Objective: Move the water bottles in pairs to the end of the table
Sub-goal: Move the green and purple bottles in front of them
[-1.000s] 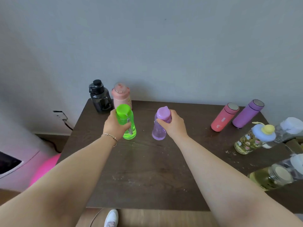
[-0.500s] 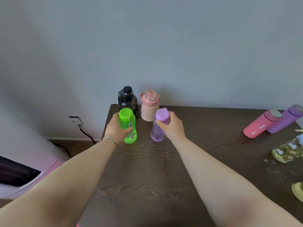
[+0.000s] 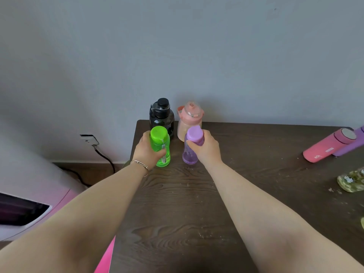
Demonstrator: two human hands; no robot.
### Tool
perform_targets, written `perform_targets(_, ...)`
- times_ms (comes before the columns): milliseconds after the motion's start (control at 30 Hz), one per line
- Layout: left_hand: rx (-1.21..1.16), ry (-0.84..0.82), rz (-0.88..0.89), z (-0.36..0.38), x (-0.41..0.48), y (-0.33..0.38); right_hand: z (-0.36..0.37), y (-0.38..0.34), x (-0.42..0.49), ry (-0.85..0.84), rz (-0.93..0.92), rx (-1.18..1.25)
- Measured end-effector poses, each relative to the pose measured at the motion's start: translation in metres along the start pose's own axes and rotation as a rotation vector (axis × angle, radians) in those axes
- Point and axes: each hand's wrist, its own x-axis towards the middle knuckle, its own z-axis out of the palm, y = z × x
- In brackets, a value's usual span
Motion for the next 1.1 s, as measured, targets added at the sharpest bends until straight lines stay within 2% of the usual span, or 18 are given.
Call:
perform_targets(733, 0.032, -0.080, 0.005, 0.005, -0.001, 0.008, -0.002, 0.002, 0.002, -0.066, 0.007, -0.123)
perform_targets(900, 0.154, -0.148, -0.016, 0.003, -0.010, 0.005, -0.011, 0.004, -0.009, -0.099, -0.033, -0.228)
perform_targets(1100, 0.485, -0.210, 0.030, 0.002, -0.034, -0.007, -0.025, 0.025, -0.037, -0.127, -0.067, -0.578)
